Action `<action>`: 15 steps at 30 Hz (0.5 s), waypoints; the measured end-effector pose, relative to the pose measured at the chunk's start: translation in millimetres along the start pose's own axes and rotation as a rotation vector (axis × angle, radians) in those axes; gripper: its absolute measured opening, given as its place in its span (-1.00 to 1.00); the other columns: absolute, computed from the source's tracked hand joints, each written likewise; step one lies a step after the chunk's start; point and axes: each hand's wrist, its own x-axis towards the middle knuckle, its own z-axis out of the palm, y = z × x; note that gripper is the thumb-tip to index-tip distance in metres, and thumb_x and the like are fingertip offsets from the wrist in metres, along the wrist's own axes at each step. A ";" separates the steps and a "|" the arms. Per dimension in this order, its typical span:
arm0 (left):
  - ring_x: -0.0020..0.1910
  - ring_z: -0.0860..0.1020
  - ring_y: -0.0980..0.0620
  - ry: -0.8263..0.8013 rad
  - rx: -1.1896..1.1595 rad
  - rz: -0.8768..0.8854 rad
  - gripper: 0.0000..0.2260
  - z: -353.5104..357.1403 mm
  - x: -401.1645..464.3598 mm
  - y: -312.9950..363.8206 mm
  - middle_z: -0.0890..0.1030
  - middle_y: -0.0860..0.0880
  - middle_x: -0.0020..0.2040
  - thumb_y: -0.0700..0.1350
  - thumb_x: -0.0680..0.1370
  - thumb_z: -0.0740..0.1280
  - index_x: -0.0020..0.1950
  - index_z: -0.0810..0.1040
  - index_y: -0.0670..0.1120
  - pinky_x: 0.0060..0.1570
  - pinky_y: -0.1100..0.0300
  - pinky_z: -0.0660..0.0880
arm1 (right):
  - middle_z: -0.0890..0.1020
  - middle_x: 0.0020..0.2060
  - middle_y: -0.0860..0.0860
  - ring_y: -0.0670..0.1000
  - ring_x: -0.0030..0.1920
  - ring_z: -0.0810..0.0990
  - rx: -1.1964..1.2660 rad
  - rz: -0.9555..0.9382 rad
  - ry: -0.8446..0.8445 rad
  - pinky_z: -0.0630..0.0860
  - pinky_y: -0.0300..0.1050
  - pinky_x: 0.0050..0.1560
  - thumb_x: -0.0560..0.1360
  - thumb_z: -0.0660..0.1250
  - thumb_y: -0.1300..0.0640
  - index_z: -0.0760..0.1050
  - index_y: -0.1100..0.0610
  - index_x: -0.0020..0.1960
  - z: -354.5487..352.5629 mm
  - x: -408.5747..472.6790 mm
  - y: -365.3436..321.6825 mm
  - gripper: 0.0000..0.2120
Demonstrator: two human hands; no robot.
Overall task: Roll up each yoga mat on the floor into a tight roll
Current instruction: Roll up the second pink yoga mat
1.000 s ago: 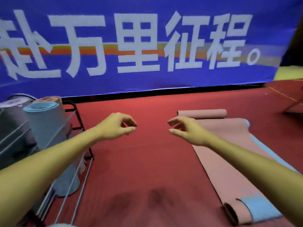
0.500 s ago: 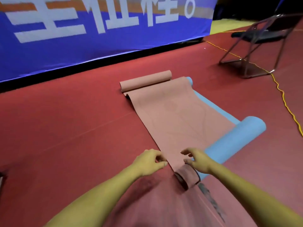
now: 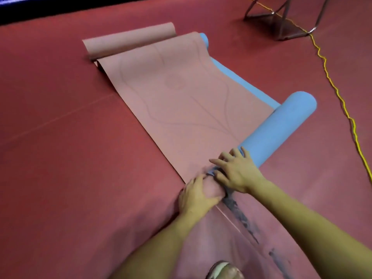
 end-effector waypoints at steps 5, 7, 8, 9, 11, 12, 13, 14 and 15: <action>-0.37 0.45 -0.04 0.007 -0.279 0.163 -0.59 -22.6 -5.8 -1.6 0.55 0.02 -0.39 0.39 0.32 0.33 -0.22 0.56 0.05 -0.35 0.03 0.43 | 0.56 0.02 -0.04 0.13 0.02 0.39 0.063 0.110 0.120 0.36 0.25 0.25 0.57 0.08 -0.27 0.56 -0.22 0.37 -11.8 -19.4 3.8 -0.53; -0.38 0.27 0.05 0.038 -0.356 0.184 -0.54 -31.2 -4.9 -3.8 0.39 0.04 -0.44 0.38 0.31 0.31 -0.32 0.50 -0.03 -0.39 0.00 0.38 | 0.53 0.00 -0.07 0.10 -0.01 0.35 0.101 0.125 0.202 0.38 0.19 0.23 0.60 0.08 -0.30 0.63 -0.22 0.25 -18.0 -21.6 2.1 -0.56; -0.37 0.25 0.07 0.051 -0.350 0.188 -0.51 -36.1 -3.7 -6.5 0.39 0.01 -0.43 0.37 0.31 0.31 -0.31 0.50 -0.08 -0.38 -0.01 0.38 | 0.51 0.00 -0.09 0.08 -0.02 0.34 0.114 0.127 0.212 0.38 0.16 0.23 0.60 0.07 -0.35 0.66 -0.21 0.19 -21.7 -21.4 -0.2 -0.55; -0.37 0.26 0.07 0.054 -0.343 0.194 -0.51 -40.3 -1.3 -12.2 0.42 -0.03 -0.41 0.36 0.31 0.30 -0.28 0.51 -0.09 -0.37 -0.02 0.40 | 0.49 0.01 -0.09 0.07 -0.01 0.33 0.127 0.125 0.214 0.38 0.13 0.23 0.60 0.07 -0.40 0.66 -0.19 0.15 -23.6 -20.7 -2.6 -0.51; -0.37 0.32 0.09 0.053 -0.342 0.201 -0.62 -48.5 2.6 -25.9 0.51 -0.05 -0.36 0.28 0.36 0.36 -0.22 0.59 -0.05 -0.33 -0.03 0.45 | 0.50 0.16 -0.04 0.09 0.13 0.37 0.173 0.106 0.202 0.36 0.09 0.31 0.59 0.07 -0.44 0.64 -0.13 0.18 -25.1 -18.6 -5.9 -0.47; -0.37 0.33 0.12 0.051 -0.351 0.202 -0.72 -52.8 3.4 -32.1 0.53 -0.03 -0.35 0.20 0.41 0.42 -0.22 0.60 -0.01 -0.34 -0.02 0.45 | 0.50 0.28 0.00 0.12 0.27 0.38 0.209 0.091 0.185 0.34 0.10 0.39 0.59 0.08 -0.43 0.61 -0.10 0.22 -27.0 -16.7 -8.2 -0.46; -0.39 0.32 0.15 0.053 -0.349 0.209 -0.79 -55.4 5.2 -39.2 0.52 0.02 -0.36 0.09 0.45 0.49 -0.25 0.57 0.01 -0.35 0.03 0.43 | 0.49 0.38 0.01 0.12 0.39 0.37 0.240 0.076 0.160 0.30 0.13 0.45 0.58 0.08 -0.41 0.57 -0.06 0.25 -28.8 -14.5 -10.5 -0.45; -0.40 0.32 0.16 0.066 -0.341 0.213 -0.76 -58.3 5.8 -43.4 0.49 0.08 -0.39 -0.01 0.48 0.52 -0.29 0.51 0.04 -0.38 0.13 0.38 | 0.51 0.40 0.00 0.08 0.43 0.39 0.244 0.062 0.130 0.27 0.15 0.48 0.57 0.07 -0.39 0.52 -0.03 0.28 -30.8 -12.4 -13.8 -0.44; -0.41 0.33 0.15 0.082 -0.333 0.214 -0.71 -59.8 6.7 -47.2 0.48 0.14 -0.41 -0.08 0.50 0.54 -0.31 0.47 0.05 -0.39 0.21 0.32 | 0.56 0.34 -0.04 0.05 0.40 0.43 0.221 0.053 0.113 0.25 0.16 0.48 0.56 0.06 -0.37 0.48 -0.01 0.30 -32.8 -10.6 -18.1 -0.44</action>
